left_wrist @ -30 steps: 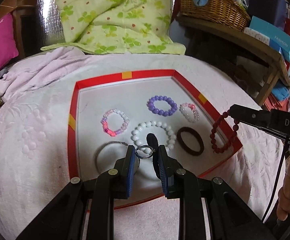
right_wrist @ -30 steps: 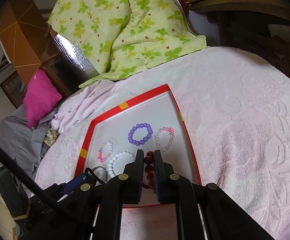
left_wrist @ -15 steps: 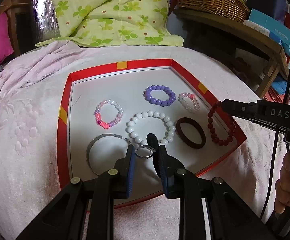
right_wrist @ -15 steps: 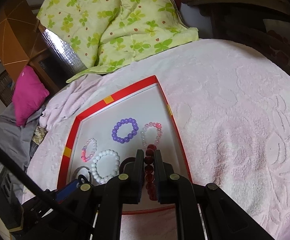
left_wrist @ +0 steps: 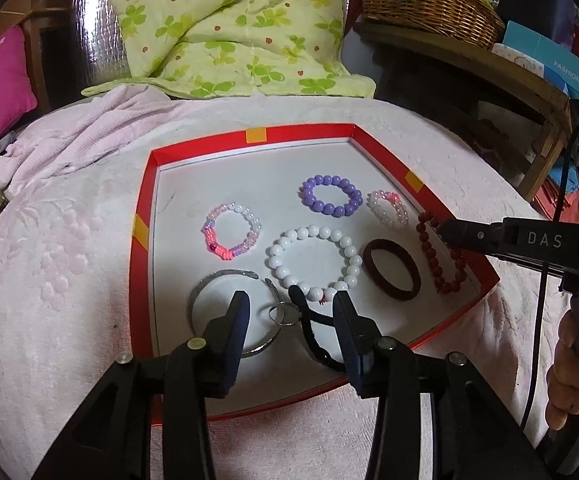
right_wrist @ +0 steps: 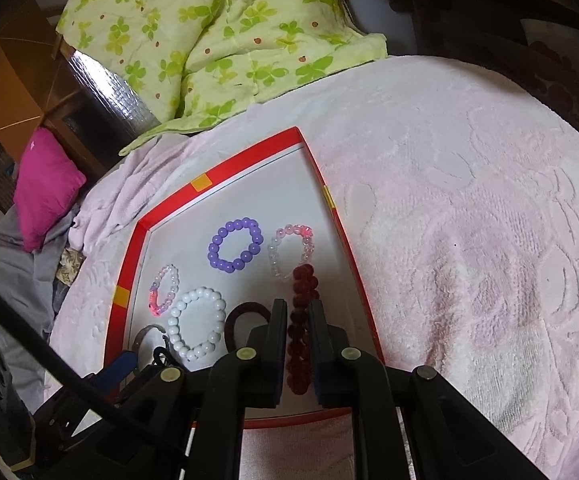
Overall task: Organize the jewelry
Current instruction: 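Lower the hair tie into the tray and open the left tool while the right releases the red bracelet there, then withdraw both open tools from the tray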
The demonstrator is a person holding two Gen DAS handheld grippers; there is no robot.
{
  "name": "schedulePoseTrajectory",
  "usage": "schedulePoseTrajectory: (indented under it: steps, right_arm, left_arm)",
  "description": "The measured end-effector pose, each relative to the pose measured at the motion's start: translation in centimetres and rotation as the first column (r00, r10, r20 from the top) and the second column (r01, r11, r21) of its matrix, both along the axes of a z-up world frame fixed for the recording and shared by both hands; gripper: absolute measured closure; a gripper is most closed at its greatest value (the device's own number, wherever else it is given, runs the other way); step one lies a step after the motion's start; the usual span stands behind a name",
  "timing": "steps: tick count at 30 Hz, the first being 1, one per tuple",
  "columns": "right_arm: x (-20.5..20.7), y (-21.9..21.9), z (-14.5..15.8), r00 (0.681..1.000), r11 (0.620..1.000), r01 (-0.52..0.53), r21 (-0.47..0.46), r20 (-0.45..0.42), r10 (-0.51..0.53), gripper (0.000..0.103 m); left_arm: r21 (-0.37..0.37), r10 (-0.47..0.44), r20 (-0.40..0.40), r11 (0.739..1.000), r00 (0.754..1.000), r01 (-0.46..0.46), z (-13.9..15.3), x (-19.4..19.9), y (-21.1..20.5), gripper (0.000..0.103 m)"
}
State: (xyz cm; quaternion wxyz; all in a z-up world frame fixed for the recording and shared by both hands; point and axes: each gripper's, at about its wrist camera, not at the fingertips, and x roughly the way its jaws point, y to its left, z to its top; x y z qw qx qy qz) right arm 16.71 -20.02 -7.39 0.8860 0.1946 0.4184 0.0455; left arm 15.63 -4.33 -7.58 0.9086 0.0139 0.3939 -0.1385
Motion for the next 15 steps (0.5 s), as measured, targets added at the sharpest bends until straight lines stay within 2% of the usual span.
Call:
schedulePoseTrajectory:
  steps: [5,8,15]
  right_arm:
    - [-0.2,0.0,0.5,1.0,1.0,0.002,0.009,0.022,-0.002,0.089]
    - [-0.4,-0.3,0.9,0.999,0.999,0.012,0.03,0.034,-0.013,0.08]
    - [-0.6,0.1,1.7,0.996,0.997,-0.024,0.07,0.084,0.019,0.079]
  left_arm:
    - [0.001,0.014,0.015,1.0,1.0,-0.014,0.3,-0.1,0.3,0.056]
    - [0.003,0.019,0.02,1.0,1.0,-0.019,0.4,-0.2,0.4,0.055]
    - [0.013,0.01,0.022,1.0,1.0,-0.01,0.3,-0.3,0.1,0.054]
